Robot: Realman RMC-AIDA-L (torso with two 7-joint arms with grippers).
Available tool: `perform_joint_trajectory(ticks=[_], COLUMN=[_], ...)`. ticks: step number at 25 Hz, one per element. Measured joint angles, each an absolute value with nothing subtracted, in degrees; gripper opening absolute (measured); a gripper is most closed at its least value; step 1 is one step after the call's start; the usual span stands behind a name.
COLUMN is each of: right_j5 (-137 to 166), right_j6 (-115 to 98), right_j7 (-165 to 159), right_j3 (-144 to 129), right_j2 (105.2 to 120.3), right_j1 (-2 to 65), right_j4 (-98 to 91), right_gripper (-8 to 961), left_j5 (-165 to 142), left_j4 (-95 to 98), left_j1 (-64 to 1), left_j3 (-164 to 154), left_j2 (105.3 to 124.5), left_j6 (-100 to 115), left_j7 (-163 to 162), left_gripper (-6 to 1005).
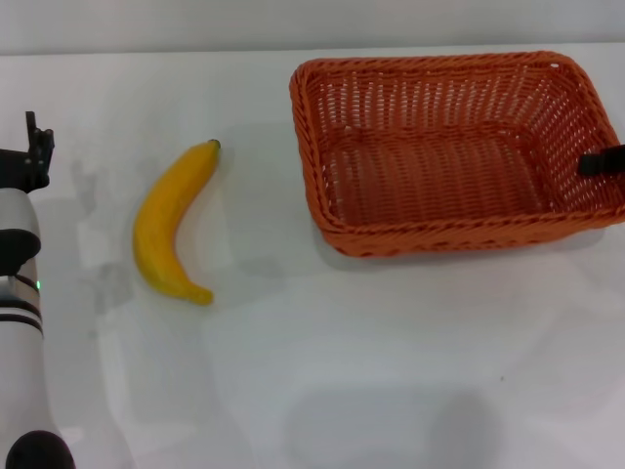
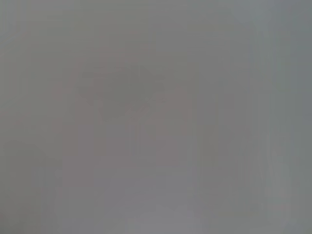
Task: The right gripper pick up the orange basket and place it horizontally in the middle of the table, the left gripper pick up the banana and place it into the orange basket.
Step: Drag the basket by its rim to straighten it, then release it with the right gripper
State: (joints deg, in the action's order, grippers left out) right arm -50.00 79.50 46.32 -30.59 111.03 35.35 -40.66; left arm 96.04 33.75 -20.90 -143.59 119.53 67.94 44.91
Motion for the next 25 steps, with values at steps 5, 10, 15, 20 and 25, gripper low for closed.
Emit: perform_joint_trajectory(ticks=[5,10,15,20,25], right_j5=[-50.01,-50.02,-50.25,-51.16,-51.38], right_j6=[79.61,79.63,80.07,81.03,81.14], right_j7=[46.31,46.31,46.06,45.68,45.58], right_j3=[-30.74,-30.61,-30.63,-31.14,-30.93], right_j2=[111.00,111.00,111.00,111.07,111.22], right_j1=[35.54,35.64,35.80,35.80,35.67], right_j4=[-40.69,-40.70,-40.70,-40.74,-40.77], right_gripper=[192,194,195,197,198], left_j5=[96.07,96.07,96.07,96.05,95.95], left_j4=[33.35,33.13,33.13,33.13,33.13], left_j1=[-20.97,-21.02,-21.00,-21.00,-21.00], left_j3=[-143.54,-143.46,-143.44,-143.43,-143.44], left_j2=[119.53,119.53,119.47,119.45,119.44], left_j6=[67.94,67.85,67.83,67.83,67.83], left_j7=[44.83,44.78,44.76,44.74,44.73], left_gripper=[885,885,885,885,885])
